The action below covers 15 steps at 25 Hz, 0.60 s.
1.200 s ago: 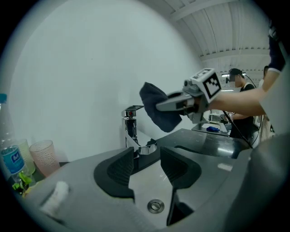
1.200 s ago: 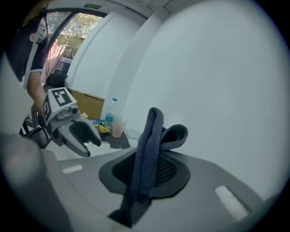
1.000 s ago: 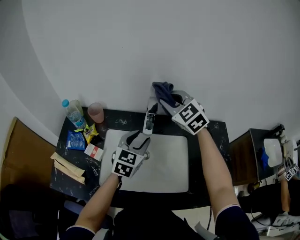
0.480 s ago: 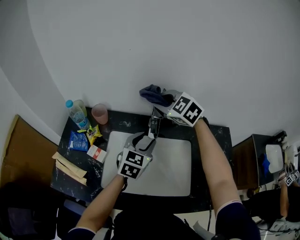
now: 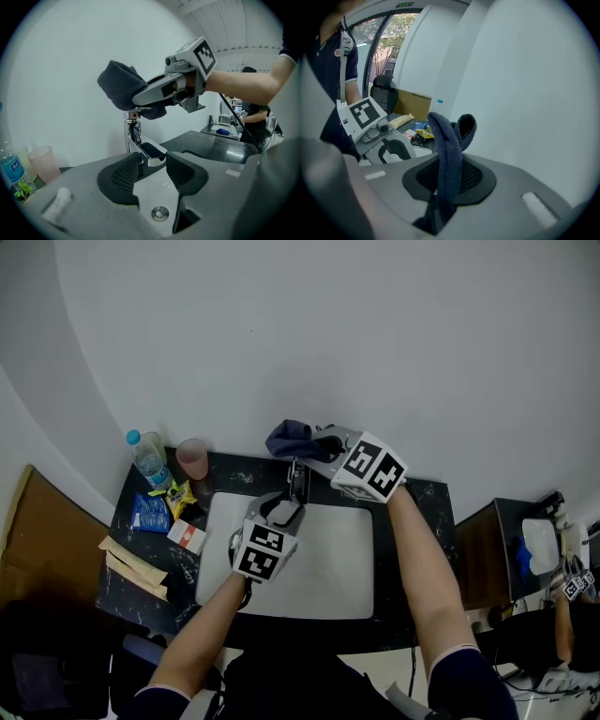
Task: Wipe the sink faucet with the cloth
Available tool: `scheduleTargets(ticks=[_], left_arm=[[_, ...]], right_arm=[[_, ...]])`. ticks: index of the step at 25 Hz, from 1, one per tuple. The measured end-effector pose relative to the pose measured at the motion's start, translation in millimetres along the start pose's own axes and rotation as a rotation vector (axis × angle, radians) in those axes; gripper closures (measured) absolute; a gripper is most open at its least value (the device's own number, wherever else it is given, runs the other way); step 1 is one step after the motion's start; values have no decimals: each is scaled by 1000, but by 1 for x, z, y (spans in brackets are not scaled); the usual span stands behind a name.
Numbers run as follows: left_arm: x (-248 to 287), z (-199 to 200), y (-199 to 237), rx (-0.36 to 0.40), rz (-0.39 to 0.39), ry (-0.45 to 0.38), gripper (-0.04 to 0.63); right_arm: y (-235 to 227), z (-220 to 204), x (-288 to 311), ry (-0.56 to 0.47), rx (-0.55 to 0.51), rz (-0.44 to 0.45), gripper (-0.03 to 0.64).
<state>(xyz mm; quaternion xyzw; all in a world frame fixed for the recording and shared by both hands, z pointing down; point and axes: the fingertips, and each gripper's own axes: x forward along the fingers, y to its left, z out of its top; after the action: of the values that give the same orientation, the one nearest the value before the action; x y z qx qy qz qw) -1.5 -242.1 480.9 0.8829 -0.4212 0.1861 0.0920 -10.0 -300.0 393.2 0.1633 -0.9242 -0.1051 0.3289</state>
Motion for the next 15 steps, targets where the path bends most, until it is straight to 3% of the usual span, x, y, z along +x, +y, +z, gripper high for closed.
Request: scheduleTargets(ticks=[5, 11, 15], left_arm=[[-5, 0, -4, -3, 7, 2, 408], [-24, -1, -14, -23, -14, -15, 408], [-46, 8, -8, -75, 4, -64, 408]], right_arm=[[28, 8, -22, -85, 30, -11, 551], [55, 21, -60, -289, 156, -68, 551], [66, 18, -87, -388, 235, -145, 551]])
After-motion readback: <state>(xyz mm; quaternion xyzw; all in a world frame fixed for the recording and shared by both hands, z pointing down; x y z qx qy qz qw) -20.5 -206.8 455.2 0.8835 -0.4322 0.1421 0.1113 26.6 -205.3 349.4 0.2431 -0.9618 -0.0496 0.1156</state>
